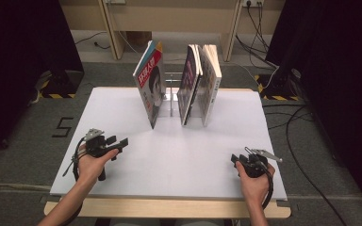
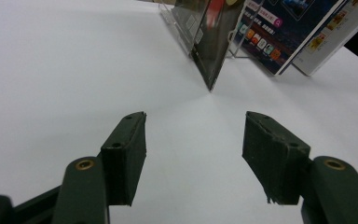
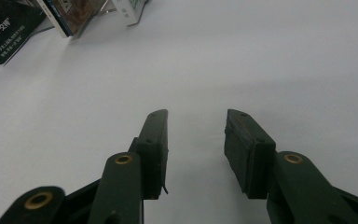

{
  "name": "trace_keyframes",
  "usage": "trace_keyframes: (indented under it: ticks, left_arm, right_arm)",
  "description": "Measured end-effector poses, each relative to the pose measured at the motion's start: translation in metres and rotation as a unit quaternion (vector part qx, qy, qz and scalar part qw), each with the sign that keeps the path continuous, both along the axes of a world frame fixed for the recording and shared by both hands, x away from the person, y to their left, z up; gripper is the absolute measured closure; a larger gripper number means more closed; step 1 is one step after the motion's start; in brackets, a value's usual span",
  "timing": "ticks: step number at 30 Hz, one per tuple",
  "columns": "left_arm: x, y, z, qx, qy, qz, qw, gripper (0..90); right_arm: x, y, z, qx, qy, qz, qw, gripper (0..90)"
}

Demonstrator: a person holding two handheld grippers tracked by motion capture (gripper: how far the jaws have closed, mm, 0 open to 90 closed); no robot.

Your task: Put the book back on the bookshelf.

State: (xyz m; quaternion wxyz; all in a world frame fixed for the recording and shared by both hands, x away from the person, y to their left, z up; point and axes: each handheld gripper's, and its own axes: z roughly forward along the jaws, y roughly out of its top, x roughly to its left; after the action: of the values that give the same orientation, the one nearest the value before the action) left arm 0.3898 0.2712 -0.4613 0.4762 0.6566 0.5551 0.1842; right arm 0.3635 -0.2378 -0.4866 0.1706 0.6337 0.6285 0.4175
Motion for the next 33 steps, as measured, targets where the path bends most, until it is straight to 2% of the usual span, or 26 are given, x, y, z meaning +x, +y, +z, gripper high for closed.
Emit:
trace_keyframes:
  ticks: [2,11,19,22,33]
  left_arm:
    - [-0.001,0.002,-0.003,0.0,0.001,0.001,1.0,38.8]
    - [-0.008,0.012,-0.017,0.007,0.005,0.009,0.9999,38.8]
    - [-0.015,0.018,-0.03,0.002,0.014,0.013,0.9998,38.8]
    - [-0.016,0.019,-0.034,0.008,0.013,0.013,0.9998,38.8]
    - [-0.019,0.021,-0.04,0.008,0.008,0.014,0.9998,38.6]
  right_arm:
    - [0.0,0.0,0.0,-0.006,-0.002,0.002,1.0,60.1]
    - [0.0,0.001,0.0,0.0,0.0,-0.002,1.0,60.0]
    - [0.0,0.001,0.0,-0.002,0.002,0.002,1.0,60.0]
    - [0.0,0.002,0.0,-0.003,0.001,0.003,1.0,60.1]
    - [0.0,0.002,0.0,-0.003,0.001,0.003,1.0,60.0]
